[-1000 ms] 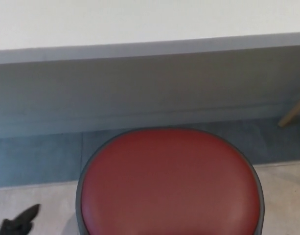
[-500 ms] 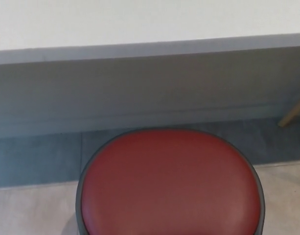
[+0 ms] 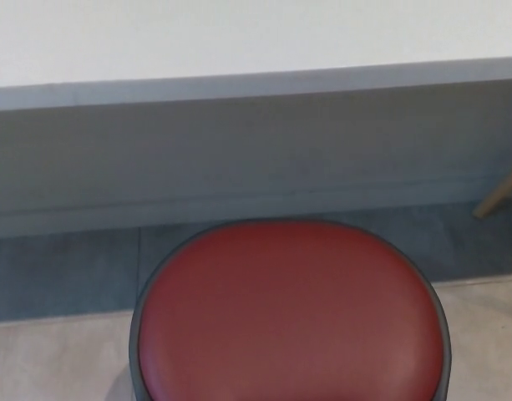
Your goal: The robot walks towards a chair to grab it and pulls it towards itself
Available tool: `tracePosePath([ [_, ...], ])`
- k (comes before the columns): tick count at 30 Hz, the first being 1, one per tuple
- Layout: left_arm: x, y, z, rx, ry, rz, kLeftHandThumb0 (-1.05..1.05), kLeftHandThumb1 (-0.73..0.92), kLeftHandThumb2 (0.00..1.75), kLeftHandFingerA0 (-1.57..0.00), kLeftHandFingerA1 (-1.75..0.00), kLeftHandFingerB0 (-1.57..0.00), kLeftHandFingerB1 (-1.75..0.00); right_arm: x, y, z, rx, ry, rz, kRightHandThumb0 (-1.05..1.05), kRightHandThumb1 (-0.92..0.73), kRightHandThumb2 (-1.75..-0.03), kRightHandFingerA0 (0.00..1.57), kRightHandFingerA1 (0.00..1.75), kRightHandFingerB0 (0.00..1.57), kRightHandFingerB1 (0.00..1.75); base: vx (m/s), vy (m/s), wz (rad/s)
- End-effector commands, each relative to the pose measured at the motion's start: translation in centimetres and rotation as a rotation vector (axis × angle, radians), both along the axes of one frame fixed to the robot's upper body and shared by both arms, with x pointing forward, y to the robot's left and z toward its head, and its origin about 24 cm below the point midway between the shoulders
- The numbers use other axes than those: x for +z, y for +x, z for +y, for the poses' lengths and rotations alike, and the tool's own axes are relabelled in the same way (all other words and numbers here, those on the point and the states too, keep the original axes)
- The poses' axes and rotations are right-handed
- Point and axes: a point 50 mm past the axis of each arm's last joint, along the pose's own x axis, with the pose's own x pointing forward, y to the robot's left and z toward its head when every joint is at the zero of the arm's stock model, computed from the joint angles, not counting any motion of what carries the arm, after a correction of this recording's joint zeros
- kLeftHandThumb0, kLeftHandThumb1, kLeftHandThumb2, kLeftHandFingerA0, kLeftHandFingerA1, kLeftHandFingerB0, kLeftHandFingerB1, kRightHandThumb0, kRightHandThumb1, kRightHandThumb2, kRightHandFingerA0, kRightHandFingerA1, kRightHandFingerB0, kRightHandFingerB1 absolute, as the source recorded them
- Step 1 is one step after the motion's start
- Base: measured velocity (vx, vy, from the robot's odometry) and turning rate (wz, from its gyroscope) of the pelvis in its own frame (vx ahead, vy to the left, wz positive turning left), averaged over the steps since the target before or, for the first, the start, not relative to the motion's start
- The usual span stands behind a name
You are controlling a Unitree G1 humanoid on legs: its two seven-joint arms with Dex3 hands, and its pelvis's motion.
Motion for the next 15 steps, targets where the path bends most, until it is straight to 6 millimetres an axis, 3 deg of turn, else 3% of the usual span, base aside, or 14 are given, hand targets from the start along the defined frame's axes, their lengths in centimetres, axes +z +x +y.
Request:
tracePosePath([
  [1, -4.0, -4.0, 0.2, 0.565, -0.329, 0.133, -0.74, 0.72, 0.58, 0.0, 0.0, 0.0, 0.0, -6.3, -2.8, -0.6, -0.44, 0.067, 0.039, -0.79, -0.92, -0.69, 0.0, 0.0, 0.0, 0.0, 0.0, 0.0, 0.0],
  [2, -4.2, -3.8, 0.0, 0.553, -0.332, 0.151, -0.74, 0.72, 0.58, 0.0, 0.0, 0.0, 0.0, -6.8, -2.4, -0.5, -0.446, 0.079, 0.041, -0.79, -0.92, -0.69, 0.0, 0.0, 0.0, 0.0, 0.0, 0.0, 0.0],
  [3, -4.6, -3.2, -0.1, 0.522, -0.331, 0.186, -0.77, 0.73, 0.56, 0.0, 0.0, 0.0, 0.0, -7.9, -2.0, -0.8, -0.477, 0.11, 0.081, -0.91, -0.77, -1.0, 0.0, 0.01, 0.0, 0.0, 0.0, 0.0, 0.0],
  [5, -4.7, -2.9, 0.0, 0.512, -0.329, 0.198, -0.77, 0.73, 0.56, 0.0, 0.0, 0.0, 0.0, -8.4, -1.8, -0.9, -0.492, 0.123, 0.098, -0.91, -0.77, -1.0, 0.0, 0.01, 0.0, 0.0, 0.0, 0.0, 0.0],
  [6, -5.1, -2.0, -0.2, 0.477, -0.352, 0.206, -0.85, 0.68, 0.64, 0.0, -0.32, 0.0, 0.0, -9.0, -1.2, -0.9, -0.497, 0.137, 0.122, -0.96, -0.79, -1.03, 0.0, 0.0, 0.0, 0.0, 0.0, 0.0, 0.0],
  [7, -5.3, -1.5, -0.3, 0.462, -0.362, 0.209, -0.85, 0.68, 0.64, 0.0, -0.32, 0.0, 0.0, -9.3, -0.9, -0.9, -0.499, 0.143, 0.132, -0.96, -0.79, -1.03, 0.0, 0.0, 0.0, 0.0, 0.0, 0.0, 0.0],
  [8, -5.5, -1.4, -0.5, 0.457, -0.364, 0.216, -0.82, 0.65, 0.69, 0.0, -0.3, 0.0, 0.0, -9.4, -0.8, -1.0, -0.49, 0.147, 0.137, -0.87, -0.92, -0.71, 0.0, 0.0, 0.0, 0.0, 0.0, 0.0, 0.0],
  [9, -5.7, -1.0, -0.7, 0.432, -0.371, 0.224, -0.81, 0.66, 0.62, 0.0, -0.35, 0.0, 0.0, -9.5, -0.4, -1.1, -0.488, 0.158, 0.13, -1.05, -0.91, -1.16, 0.0, 0.04, 0.0, 0.05, 0.0, 0.0, 0.0],
  [10, -5.9, -0.3, -0.7, 0.394, -0.378, 0.236, -0.98, 0.56, 0.81, 0.0, -0.54, 0.0, -0.31, -9.8, 0.3, -1.2, -0.485, 0.173, 0.12, -1.05, -0.92, -1.16, 0.0, 0.03, 0.0, 0.04, 0.0, 0.0, 0.0],
  [11, -5.9, -0.1, -0.7, 0.387, -0.376, 0.242, -0.98, 0.56, 0.81, 0.0, -0.54, 0.0, -0.31, -9.8, 0.5, -1.2, -0.48, 0.173, 0.125, -1.05, -0.92, -1.16, 0.0, 0.03, 0.0, 0.04, 0.0, 0.0, 0.0],
  [12, -6.1, 0.3, -0.8, 0.38, -0.379, 0.238, -0.8, 0.71, 0.57, 0.0, -0.33, 0.0, -0.01, -10.0, 1.0, -1.3, -0.483, 0.17, 0.12, -1.05, -0.91, -1.16, 0.0, 0.02, 0.0, 0.04, 0.0, 0.0, 0.0],
  [13, -6.2, 0.4, -0.8, 0.389, -0.38, 0.241, -0.79, 0.7, 0.57, 0.0, -0.36, 0.0, -0.05, -10.1, 1.1, -1.3, -0.478, 0.172, 0.119, -1.05, -0.91, -1.16, 0.0, 0.01, 0.0, 0.04, 0.0, 0.0, 0.0],
  [14, -6.2, 0.5, -0.8, 0.393, -0.383, 0.244, -0.92, 0.52, 0.78, 0.0, -0.54, 0.0, -0.32, -10.2, 1.2, -1.3, -0.479, 0.174, 0.122, -1.05, -0.92, -1.16, 0.0, 0.01, 0.0, 0.04, 0.0, 0.0, 0.0],
  [15, -6.2, 0.5, -0.8, 0.39, -0.386, 0.25, -0.9, 0.52, 0.78, 0.0, -0.56, 0.0, -0.34, -10.4, 1.3, -1.3, -0.49, 0.184, 0.121, -1.05, -0.92, -1.15, 0.0, 0.0, 0.0, 0.01, 0.0, 0.0, 0.0],
])
